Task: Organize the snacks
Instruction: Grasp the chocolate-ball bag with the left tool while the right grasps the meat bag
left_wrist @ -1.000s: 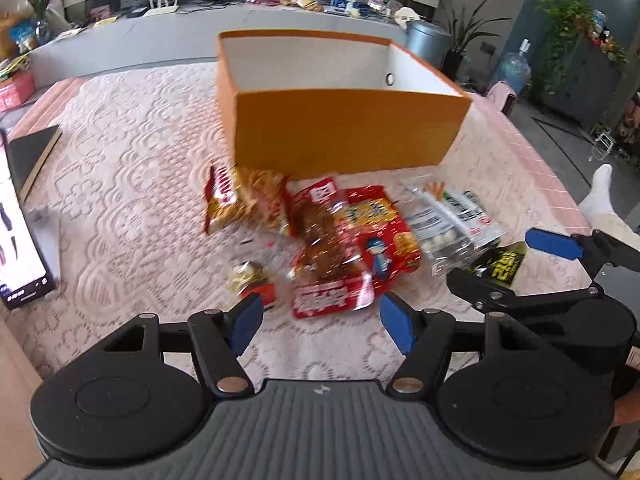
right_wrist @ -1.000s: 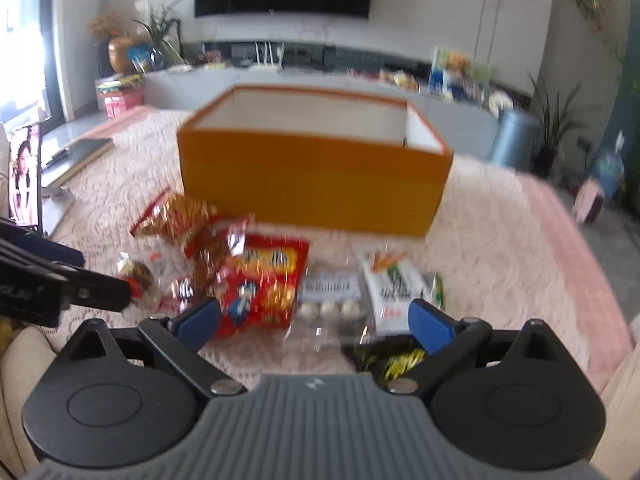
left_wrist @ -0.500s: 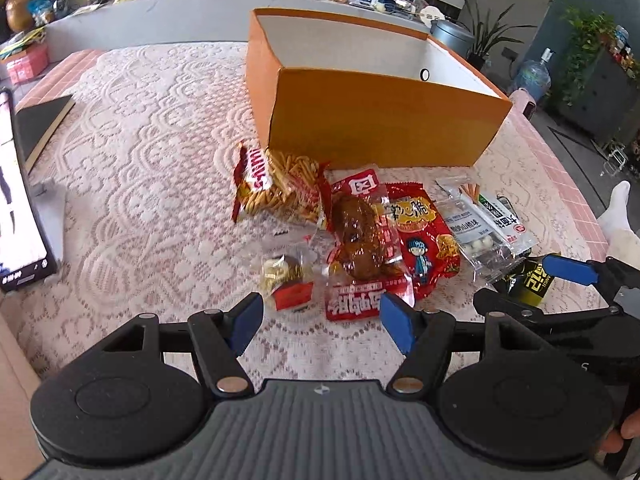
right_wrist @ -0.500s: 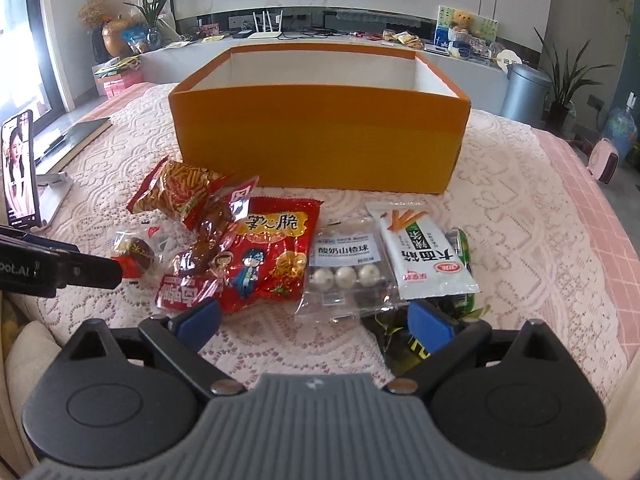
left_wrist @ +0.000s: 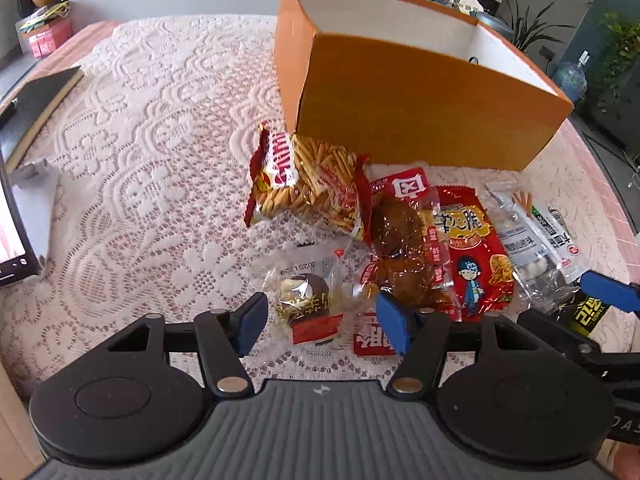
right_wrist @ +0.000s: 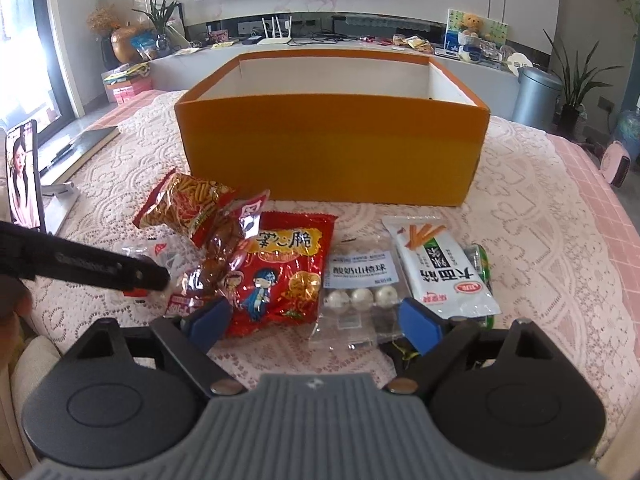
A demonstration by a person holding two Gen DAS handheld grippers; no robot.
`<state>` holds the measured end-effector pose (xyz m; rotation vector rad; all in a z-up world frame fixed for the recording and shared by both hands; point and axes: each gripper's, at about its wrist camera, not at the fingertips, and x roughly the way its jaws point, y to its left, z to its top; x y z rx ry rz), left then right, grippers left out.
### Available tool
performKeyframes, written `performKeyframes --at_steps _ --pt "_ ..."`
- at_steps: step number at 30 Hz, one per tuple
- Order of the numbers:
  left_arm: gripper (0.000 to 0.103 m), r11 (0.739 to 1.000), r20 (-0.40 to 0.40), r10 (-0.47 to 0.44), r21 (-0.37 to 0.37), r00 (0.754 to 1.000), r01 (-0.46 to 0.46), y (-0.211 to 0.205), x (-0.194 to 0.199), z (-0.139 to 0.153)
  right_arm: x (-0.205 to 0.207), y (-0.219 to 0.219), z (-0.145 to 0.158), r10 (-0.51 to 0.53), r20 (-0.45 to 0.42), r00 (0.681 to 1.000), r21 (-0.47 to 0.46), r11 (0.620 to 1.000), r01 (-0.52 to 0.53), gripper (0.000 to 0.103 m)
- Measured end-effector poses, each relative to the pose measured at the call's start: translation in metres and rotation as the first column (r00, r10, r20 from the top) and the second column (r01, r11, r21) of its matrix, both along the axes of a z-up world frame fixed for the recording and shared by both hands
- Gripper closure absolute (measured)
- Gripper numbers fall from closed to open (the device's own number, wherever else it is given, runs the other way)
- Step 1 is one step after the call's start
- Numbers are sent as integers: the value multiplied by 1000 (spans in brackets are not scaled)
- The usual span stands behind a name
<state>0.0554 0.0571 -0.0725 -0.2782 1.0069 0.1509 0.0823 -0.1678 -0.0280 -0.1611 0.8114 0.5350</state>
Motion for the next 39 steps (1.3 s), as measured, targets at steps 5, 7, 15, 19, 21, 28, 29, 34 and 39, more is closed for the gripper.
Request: performKeyframes --at_steps 5,7,15,19,21,28,29,34,39 --pt "45 1000 9 2 -13 1000 -2 2 0 -4 2 4 -2 20 8 1000 2 1000 -20 22" --pt "46 1000 17 8 -14 1000 -8 4 0 -4 2 5 -3 30 10 1000 11 999 -30 23" --pt "52 1000 30 9 5 999 -10 5 0 -1 1 18 0 84 47 995 26 996 -86 29" --pt "53 999 62 36 7 997 -36 10 -3 7 5 31 -2 106 44 993 25 994 -107 29" --pt "53 999 67 43 1 997 -44 13 -3 9 8 40 -4 117 44 992 26 993 -119 28" --pt "52 996 46 70 -54 996 -67 27 -3 1 16 74 -17 168 58 984 10 986 -169 20" --pt "53 996 44 73 -62 996 -70 28 -3 0 17 79 -21 172 55 984 4 985 -173 20" --pt "52 993 41 82 -91 996 -78 33 -3 -4 23 91 -35 164 37 986 1 986 -164 21" --pt "52 994 46 76 -86 996 -72 32 -1 -5 19 99 -42 171 91 981 -59 984 -166 26"
